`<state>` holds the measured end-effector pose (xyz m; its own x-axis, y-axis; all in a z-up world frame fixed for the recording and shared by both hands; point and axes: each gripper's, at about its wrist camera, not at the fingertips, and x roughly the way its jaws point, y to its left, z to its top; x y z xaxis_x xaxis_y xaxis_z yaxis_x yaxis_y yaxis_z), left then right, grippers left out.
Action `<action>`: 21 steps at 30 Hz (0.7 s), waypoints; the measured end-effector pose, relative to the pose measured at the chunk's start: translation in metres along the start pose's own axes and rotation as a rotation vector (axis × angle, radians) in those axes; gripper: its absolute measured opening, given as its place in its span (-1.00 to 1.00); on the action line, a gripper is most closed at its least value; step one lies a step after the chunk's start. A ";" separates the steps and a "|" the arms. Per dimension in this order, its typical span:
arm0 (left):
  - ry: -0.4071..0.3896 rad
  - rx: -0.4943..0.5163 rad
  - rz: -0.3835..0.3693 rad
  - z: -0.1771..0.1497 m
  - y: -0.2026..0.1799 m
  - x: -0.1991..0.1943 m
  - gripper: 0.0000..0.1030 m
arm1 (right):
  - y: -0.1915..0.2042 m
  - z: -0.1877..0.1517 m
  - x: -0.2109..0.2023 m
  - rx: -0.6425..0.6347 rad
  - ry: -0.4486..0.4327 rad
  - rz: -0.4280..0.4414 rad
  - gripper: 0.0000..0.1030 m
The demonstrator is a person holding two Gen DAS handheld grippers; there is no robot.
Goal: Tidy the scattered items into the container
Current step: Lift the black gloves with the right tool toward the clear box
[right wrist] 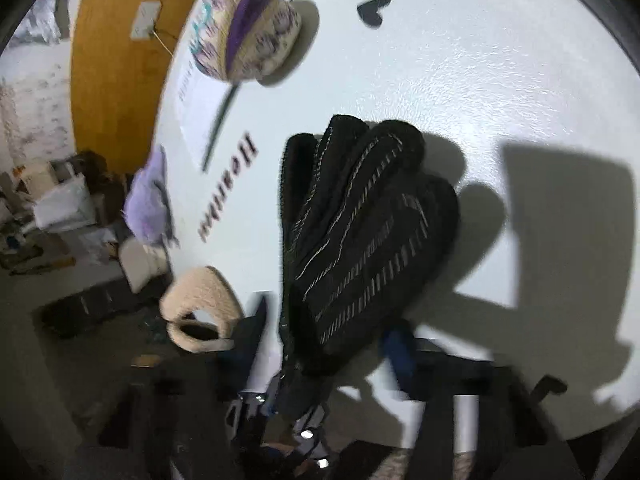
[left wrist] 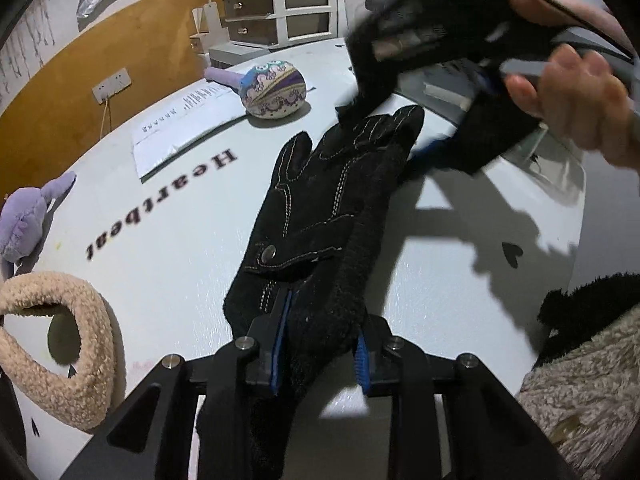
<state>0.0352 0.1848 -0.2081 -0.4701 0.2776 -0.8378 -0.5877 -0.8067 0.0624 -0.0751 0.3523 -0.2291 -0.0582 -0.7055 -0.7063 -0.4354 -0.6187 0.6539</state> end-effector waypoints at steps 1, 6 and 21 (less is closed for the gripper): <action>0.006 0.007 0.001 -0.002 0.000 0.001 -0.47 | 0.000 0.000 0.003 -0.004 0.014 0.000 -0.48; -0.002 0.021 0.004 -0.002 0.005 -0.009 -0.47 | 0.019 -0.016 -0.008 -0.125 0.010 -0.051 -0.58; -0.556 0.471 0.130 0.153 -0.003 -0.115 -0.48 | 0.098 -0.117 -0.227 -0.404 -0.602 0.170 -0.69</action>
<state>-0.0096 0.2355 -0.0289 -0.7463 0.5191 -0.4167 -0.6656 -0.5768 0.4736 0.0003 0.4114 0.0272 -0.6280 -0.5632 -0.5371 -0.0193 -0.6787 0.7342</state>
